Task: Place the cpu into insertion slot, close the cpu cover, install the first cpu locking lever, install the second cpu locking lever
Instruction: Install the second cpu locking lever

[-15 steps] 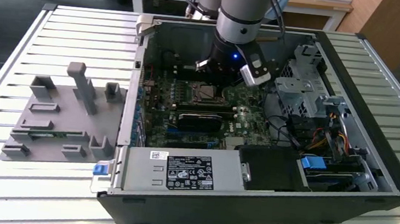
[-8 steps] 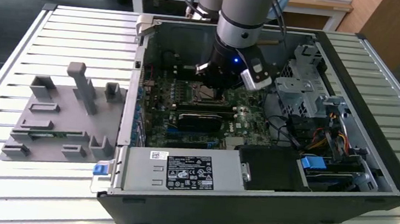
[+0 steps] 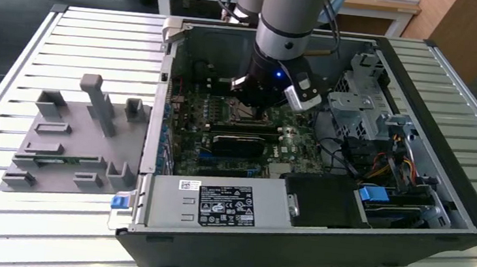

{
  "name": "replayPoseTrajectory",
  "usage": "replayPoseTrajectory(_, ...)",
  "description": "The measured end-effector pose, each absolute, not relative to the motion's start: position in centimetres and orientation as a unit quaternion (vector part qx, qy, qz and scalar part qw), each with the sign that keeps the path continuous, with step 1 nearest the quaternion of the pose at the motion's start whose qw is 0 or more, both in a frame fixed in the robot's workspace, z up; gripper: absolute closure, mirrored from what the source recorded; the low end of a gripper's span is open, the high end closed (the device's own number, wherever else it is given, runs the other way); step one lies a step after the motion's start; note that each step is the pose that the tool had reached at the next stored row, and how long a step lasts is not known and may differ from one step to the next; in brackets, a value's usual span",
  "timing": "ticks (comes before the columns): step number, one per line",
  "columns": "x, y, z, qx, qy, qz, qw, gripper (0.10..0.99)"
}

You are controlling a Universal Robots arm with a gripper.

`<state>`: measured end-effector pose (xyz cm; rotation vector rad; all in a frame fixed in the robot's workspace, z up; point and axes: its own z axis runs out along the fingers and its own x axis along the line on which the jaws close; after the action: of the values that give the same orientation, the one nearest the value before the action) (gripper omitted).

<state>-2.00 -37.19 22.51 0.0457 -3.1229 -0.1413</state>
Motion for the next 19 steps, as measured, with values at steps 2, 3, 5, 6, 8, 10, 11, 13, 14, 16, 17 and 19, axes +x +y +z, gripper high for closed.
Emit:
replayPoseTrajectory(2, -2.4, -37.3, 22.5, 0.015, -0.999, -0.045, 0.008, 0.98)
replayPoseTrajectory(3, -2.7, -37.3, 22.5, 0.015, -0.999, -0.045, 0.008, 0.98)
replayPoseTrajectory(5, -3.2, -37.3, 22.5, 0.015, -0.999, -0.045, 0.008, 0.98)
replayPoseTrajectory(6, -3.4, -37.4, 22.5, 0.015, -0.999, -0.045, 0.008, 0.98)
replayPoseTrajectory(8, -3.7, -37.4, 22.5, 0.015, -0.999, -0.045, 0.008, 0.98)
replayPoseTrajectory(10, -4.0, -37.4, 22.4, 0.015, -0.999, -0.045, 0.008, 0.98)
replayPoseTrajectory(11, -4.1, -37.4, 22.4, 0.015, -0.999, -0.045, 0.008, 0.98)
replayPoseTrajectory(13, -4.2, -37.4, 22.2, 0.015, -0.999, -0.045, 0.008, 0.98)
replayPoseTrajectory(14, -4.2, -37.4, 22.1, 0.015, -0.999, -0.046, 0.008, 0.98)
replayPoseTrajectory(16, -4.2, -37.4, 21.8, 0.015, -0.999, -0.046, 0.008, 0.98)
replayPoseTrajectory(17, -4.2, -37.4, 21.8, 0.015, -0.999, -0.046, 0.008, 0.98)
replayPoseTrajectory(19, -4.2, -37.6, 21.8, 0.015, -0.998, -0.053, 0.008, 0.98)
